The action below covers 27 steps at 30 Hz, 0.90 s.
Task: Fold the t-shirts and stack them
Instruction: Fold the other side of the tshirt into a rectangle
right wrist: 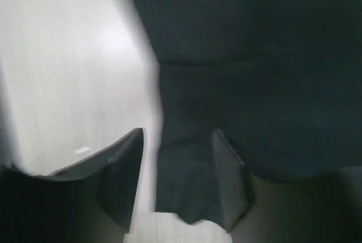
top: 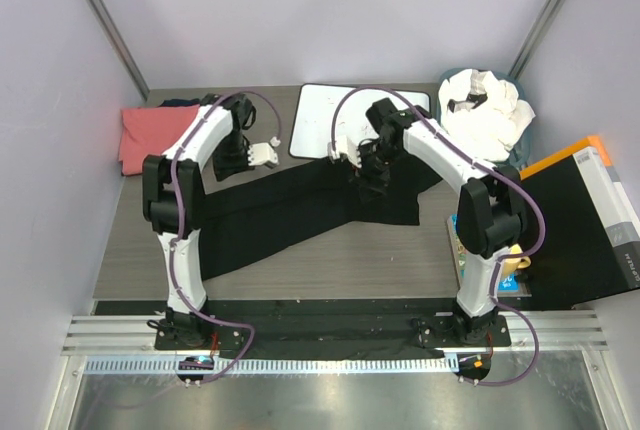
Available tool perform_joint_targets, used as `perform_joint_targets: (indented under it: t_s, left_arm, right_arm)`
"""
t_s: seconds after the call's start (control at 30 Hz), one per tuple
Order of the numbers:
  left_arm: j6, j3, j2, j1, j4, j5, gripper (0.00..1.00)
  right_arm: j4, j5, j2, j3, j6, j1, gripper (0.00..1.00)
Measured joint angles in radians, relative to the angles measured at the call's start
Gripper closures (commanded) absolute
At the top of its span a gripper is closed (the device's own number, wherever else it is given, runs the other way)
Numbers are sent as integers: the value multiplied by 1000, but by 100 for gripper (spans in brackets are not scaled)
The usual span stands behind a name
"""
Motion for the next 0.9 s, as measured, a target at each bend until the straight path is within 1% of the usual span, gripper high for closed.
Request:
perform_joint_targets:
  t_s: [0.03, 0.07, 0.1, 0.17, 0.2, 0.33, 0.43, 0.53, 0.73, 0.9]
  left_arm:
    - [1, -12, -13, -3, 2, -2, 86]
    - [2, -32, -28, -4, 5, -2, 88]
    - [4, -59, -45, -4, 6, -5, 90]
    - [10, -124, -77, -3, 7, -11, 95]
    - [15, -159, -91, -2, 10, -15, 100]
    - [25, -303, -113, 5, 10, -34, 100]
    - [20, -341, -101, 21, 35, -58, 100]
    - [12, -325, -89, 47, 70, -72, 100]
    - [-11, -201, -54, 104, 97, -77, 100]
    - [-25, -187, -5, 121, 95, -77, 100]
  right_arm:
    - [60, 26, -3, -7, 43, -10, 61]
    - [110, 52, -3, -10, 78, -18, 82]
    - [171, 84, 1, -13, 117, -30, 89]
    - [275, 144, 26, -3, 193, -54, 97]
    - [312, 170, 51, 16, 225, -65, 98]
    - [422, 240, 175, 111, 315, -98, 99]
    - [465, 263, 245, 144, 351, -114, 99]
    - [472, 265, 275, 149, 370, -115, 99]
    - [476, 261, 281, 163, 369, -109, 99]
    - [484, 261, 298, 193, 360, -110, 99]
